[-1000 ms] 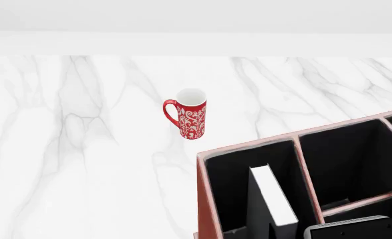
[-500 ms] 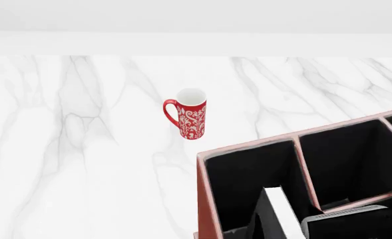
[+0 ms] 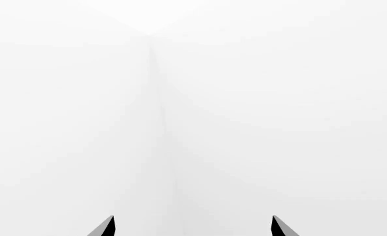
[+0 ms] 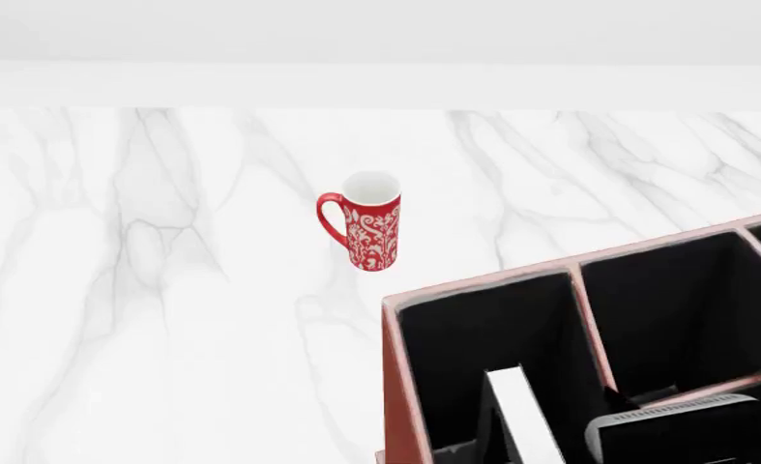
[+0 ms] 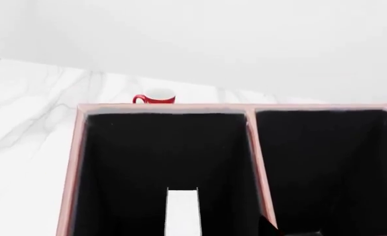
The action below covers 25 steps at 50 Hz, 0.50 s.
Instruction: Pick up the book and place it in the left compartment of the caddy.
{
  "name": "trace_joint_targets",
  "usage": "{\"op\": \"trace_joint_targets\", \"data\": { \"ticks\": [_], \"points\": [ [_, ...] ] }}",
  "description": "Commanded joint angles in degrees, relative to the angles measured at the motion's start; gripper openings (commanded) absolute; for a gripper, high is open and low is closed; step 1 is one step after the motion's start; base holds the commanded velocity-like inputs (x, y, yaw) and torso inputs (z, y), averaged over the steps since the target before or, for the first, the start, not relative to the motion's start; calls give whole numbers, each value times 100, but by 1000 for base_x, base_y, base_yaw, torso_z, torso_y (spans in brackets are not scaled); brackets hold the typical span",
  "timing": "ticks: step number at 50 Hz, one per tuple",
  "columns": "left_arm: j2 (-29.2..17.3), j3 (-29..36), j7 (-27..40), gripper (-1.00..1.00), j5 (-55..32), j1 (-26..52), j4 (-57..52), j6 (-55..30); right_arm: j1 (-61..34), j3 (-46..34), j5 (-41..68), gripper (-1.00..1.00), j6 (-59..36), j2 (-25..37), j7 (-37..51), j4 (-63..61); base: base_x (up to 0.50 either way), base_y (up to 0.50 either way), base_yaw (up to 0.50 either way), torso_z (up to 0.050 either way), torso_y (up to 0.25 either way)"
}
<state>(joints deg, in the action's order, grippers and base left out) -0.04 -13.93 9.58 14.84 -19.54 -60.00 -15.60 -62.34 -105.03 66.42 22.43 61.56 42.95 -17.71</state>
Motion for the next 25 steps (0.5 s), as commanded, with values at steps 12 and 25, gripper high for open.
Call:
{"op": "trace_joint_targets", "data": {
  "ticks": [12,25],
  "points": [
    [0,-1,5,100,-6,-9,0,13,-134,119,-165,100,17,346,159,-495,0,0,0,0,0],
    [0,12,4,100,8,7,0,0,-344,294,-520,100,108,957,486,-1335,0,0,0,1,0]
  ]
}}
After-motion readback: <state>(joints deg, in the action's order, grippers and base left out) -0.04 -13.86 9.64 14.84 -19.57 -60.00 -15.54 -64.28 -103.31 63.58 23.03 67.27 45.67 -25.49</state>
